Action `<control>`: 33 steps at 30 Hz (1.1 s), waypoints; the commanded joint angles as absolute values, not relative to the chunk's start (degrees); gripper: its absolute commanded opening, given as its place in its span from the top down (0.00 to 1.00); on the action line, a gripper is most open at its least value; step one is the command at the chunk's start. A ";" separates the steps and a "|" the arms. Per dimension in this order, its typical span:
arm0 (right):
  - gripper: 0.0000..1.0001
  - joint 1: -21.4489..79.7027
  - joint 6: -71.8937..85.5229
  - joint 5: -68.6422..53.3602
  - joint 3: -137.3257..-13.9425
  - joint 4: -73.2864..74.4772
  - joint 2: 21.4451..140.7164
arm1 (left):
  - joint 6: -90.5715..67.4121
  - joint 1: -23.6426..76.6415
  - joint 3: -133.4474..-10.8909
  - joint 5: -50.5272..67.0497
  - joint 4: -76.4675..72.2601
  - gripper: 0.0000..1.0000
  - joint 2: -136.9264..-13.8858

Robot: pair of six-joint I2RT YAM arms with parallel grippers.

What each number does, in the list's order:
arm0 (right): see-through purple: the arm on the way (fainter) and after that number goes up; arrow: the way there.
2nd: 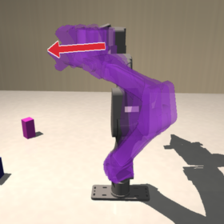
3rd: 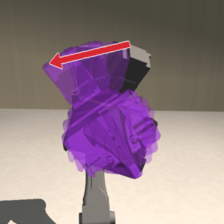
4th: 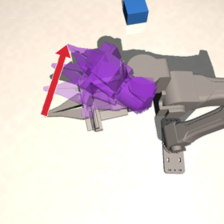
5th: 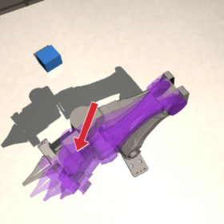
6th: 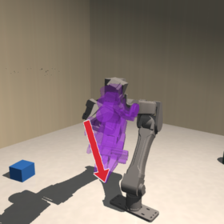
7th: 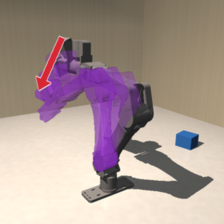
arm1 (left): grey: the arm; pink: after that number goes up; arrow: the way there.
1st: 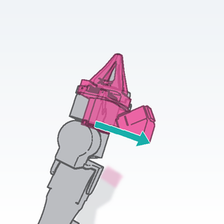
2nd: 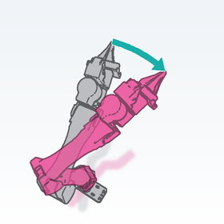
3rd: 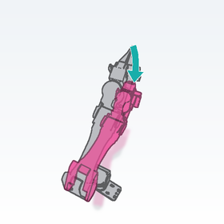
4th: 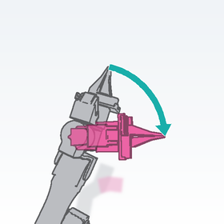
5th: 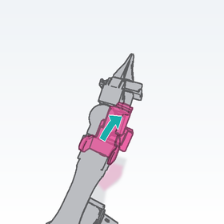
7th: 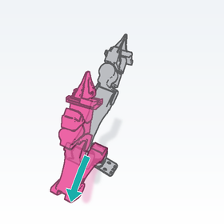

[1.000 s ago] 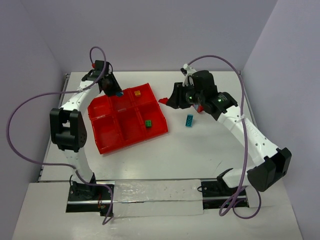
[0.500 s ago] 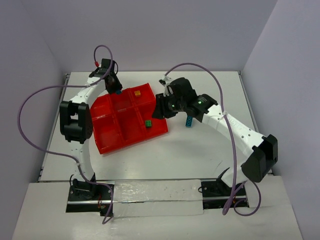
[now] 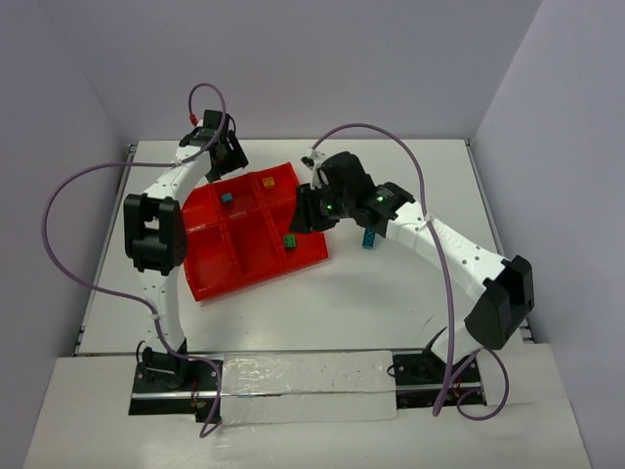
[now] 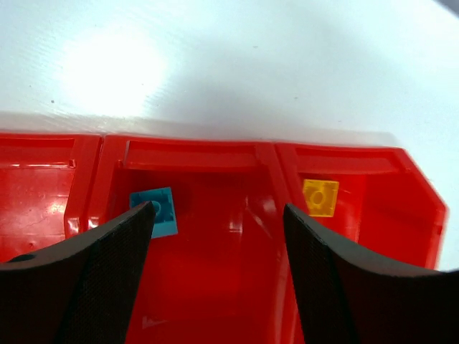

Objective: Sort the legos into containers by color

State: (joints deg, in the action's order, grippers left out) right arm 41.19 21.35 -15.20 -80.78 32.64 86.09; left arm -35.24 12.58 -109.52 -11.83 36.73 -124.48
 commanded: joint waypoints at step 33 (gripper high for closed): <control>0.15 46.15 22.41 3.23 -109.20 40.17 109.34 | -34.67 12.92 -91.06 -9.84 40.69 0.15 -81.81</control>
